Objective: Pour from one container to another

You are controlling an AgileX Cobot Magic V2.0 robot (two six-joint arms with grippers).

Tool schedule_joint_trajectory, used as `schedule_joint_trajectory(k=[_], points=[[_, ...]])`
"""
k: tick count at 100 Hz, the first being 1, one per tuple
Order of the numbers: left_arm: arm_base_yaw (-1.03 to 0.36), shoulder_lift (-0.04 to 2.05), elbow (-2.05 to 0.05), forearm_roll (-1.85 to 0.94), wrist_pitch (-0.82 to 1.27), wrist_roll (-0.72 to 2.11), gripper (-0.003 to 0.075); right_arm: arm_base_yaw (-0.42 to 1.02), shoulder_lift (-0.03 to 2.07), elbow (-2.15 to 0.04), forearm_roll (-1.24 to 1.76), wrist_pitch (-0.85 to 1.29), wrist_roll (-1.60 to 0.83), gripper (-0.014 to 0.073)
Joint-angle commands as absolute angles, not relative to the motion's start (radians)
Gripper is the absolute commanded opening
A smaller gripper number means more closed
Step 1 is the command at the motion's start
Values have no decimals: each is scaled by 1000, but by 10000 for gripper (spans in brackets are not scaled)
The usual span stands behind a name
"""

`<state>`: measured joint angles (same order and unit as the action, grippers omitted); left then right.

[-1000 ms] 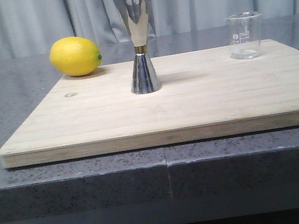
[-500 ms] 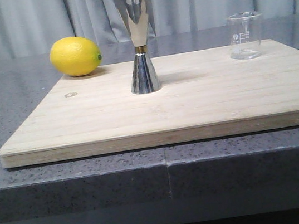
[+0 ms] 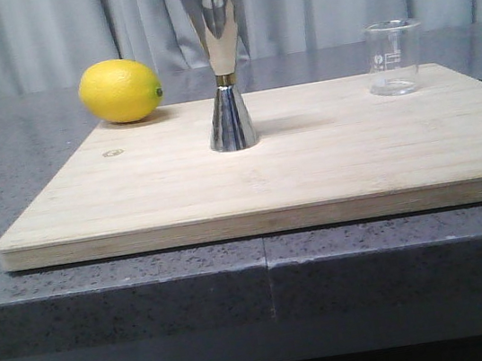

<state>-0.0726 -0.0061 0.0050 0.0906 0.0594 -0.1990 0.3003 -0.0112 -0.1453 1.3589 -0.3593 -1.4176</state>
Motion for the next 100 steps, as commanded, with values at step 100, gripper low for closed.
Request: schedule_joint_trajectory(k=[100], points=[[-69, -28, 26, 83, -12, -197, -21, 28, -30, 35, 9, -38, 95, -50]])
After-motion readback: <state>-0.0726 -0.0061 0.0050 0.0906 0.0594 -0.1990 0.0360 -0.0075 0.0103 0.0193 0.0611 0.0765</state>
